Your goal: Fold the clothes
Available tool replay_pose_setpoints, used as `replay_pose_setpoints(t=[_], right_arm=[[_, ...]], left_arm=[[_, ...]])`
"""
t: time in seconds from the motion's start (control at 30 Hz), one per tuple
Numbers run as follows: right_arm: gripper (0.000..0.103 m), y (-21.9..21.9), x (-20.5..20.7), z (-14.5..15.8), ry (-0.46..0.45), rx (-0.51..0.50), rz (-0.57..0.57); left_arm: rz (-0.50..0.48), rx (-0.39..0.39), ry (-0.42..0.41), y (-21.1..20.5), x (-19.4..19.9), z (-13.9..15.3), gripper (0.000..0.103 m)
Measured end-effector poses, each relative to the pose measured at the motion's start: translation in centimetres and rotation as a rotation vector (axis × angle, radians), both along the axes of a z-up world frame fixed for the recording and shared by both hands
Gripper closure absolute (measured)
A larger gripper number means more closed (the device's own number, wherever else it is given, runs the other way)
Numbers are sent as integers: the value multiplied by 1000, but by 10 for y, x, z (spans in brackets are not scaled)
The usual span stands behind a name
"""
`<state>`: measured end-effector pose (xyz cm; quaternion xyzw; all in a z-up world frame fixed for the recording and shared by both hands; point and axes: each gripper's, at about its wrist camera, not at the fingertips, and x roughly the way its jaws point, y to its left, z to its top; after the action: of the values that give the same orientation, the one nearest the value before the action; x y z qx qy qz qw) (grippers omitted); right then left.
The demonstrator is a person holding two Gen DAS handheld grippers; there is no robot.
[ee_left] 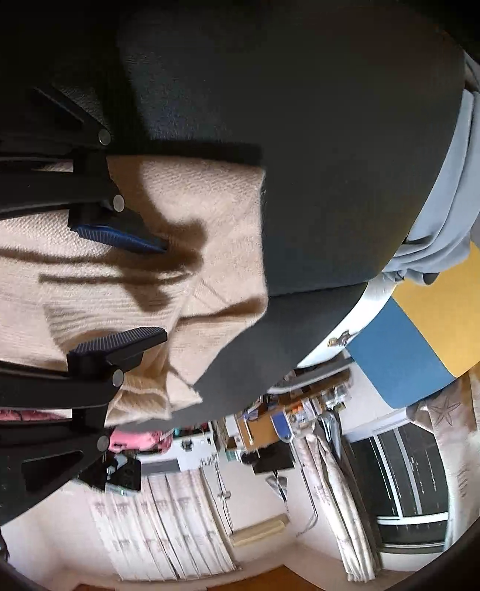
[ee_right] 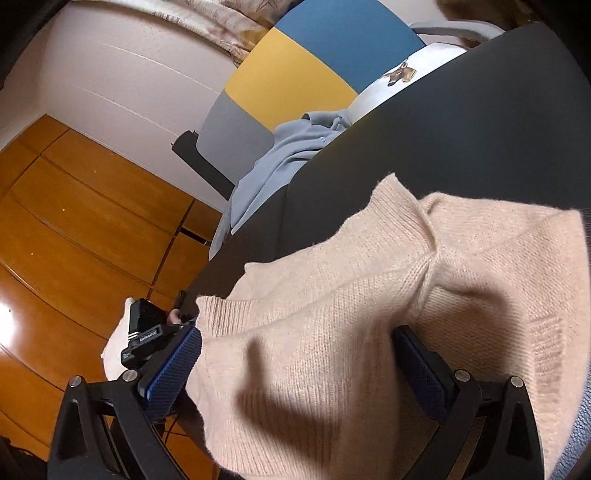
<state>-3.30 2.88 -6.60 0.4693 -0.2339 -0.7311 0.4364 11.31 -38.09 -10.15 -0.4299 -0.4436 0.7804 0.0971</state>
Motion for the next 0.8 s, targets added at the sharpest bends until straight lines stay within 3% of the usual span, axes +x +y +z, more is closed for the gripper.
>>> replay_pose_setpoints(t=[0.1, 0.23, 0.33, 0.4, 0.47, 0.57, 0.67, 0.7, 0.8], right_arm=[[0, 6, 2, 1, 1, -10, -6], [0, 16, 4, 4, 4, -18, -31], [0, 26, 6, 10, 22, 0, -59], [0, 33, 4, 12, 27, 15, -80], [0, 41, -1, 9, 11, 31, -105], [0, 46, -7, -4, -46, 42, -122], [0, 51, -11, -10, -78, -2, -136], [0, 54, -13, -11, -93, -21, -145], [0, 63, -13, -7, -104, -43, -161]], left_arm=[[-109, 125, 17, 10, 1, -5, 63], [-211, 164, 59, 27, -6, -1, 63], [-209, 160, 78, 29, -19, 3, 77], [-161, 200, 120, 20, -24, 5, 94], [-87, 295, 196, 5, -24, 3, 97], [111, 498, 302, -26, -28, -8, 96], [285, 549, 273, -49, -34, -32, 85], [325, 561, 238, -52, -35, -41, 77], [379, 489, 153, -55, -28, -49, 75]])
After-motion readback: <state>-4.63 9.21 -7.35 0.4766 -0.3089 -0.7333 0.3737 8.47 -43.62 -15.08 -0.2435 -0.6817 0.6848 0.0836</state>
